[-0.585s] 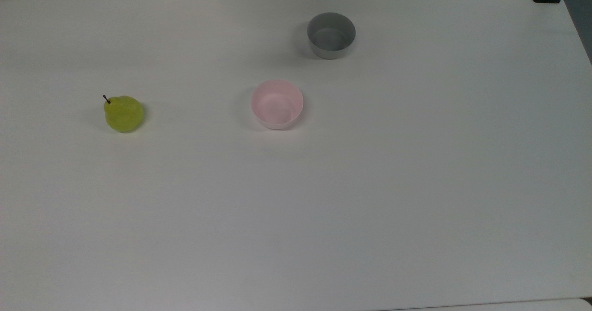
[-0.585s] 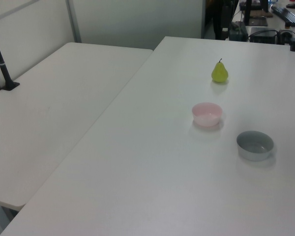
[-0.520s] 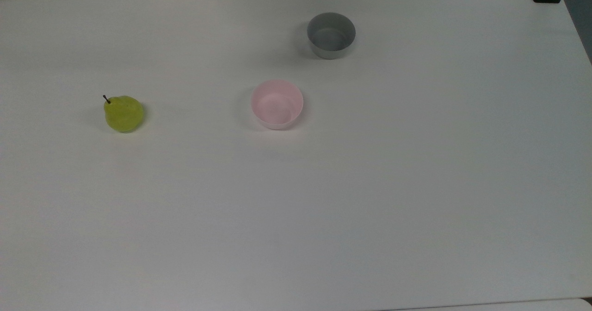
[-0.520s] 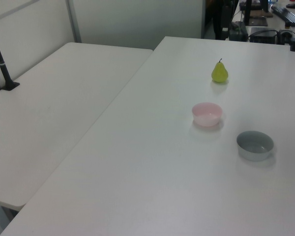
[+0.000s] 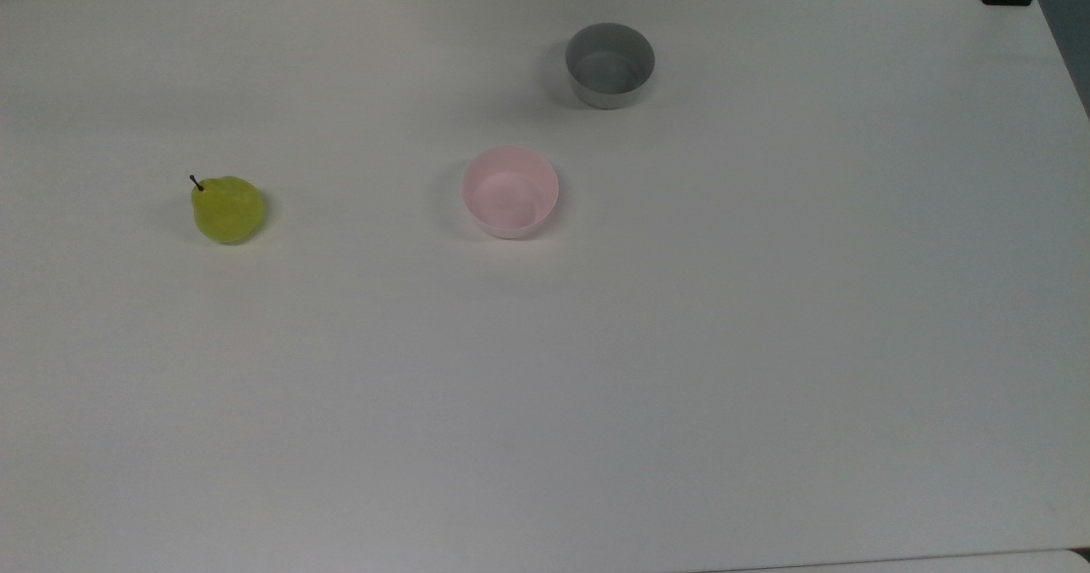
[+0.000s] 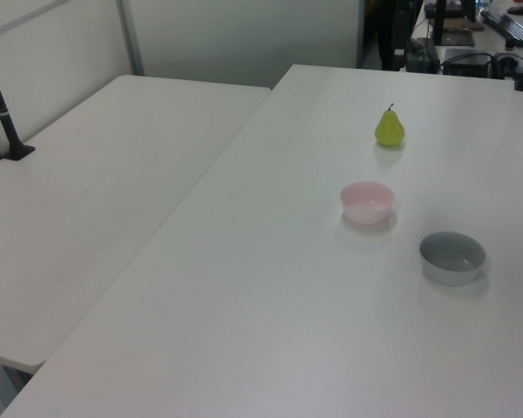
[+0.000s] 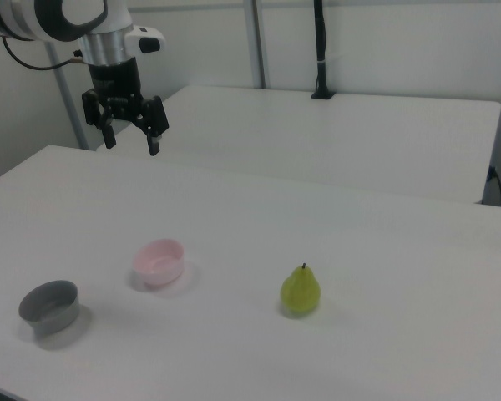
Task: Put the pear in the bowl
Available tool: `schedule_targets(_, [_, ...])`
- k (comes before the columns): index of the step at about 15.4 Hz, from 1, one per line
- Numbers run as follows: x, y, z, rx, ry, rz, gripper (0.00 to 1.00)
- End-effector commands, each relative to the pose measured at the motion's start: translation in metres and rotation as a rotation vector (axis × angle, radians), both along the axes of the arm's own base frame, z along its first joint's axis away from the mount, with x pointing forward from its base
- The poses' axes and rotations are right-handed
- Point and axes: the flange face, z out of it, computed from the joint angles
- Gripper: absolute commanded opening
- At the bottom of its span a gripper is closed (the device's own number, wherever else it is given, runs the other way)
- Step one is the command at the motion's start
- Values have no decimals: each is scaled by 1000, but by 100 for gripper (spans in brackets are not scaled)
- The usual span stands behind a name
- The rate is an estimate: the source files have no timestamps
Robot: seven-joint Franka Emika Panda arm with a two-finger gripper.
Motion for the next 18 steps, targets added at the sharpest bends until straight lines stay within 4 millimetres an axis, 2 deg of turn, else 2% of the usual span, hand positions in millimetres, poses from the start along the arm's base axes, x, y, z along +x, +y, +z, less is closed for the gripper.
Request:
schedule_targets(1, [-4,0,1,4,-8,11,100])
schedule_targets(5, [-5,-1,1,2,-5,10,100])
schedule_targets(12, [-5,-22,14,-10,-33,-18,100])
schedule_targets(16, [1,-45,20,-91,-53,-41,100])
schedule_targets(18, [17,-74,14,-120,-51,-73,100])
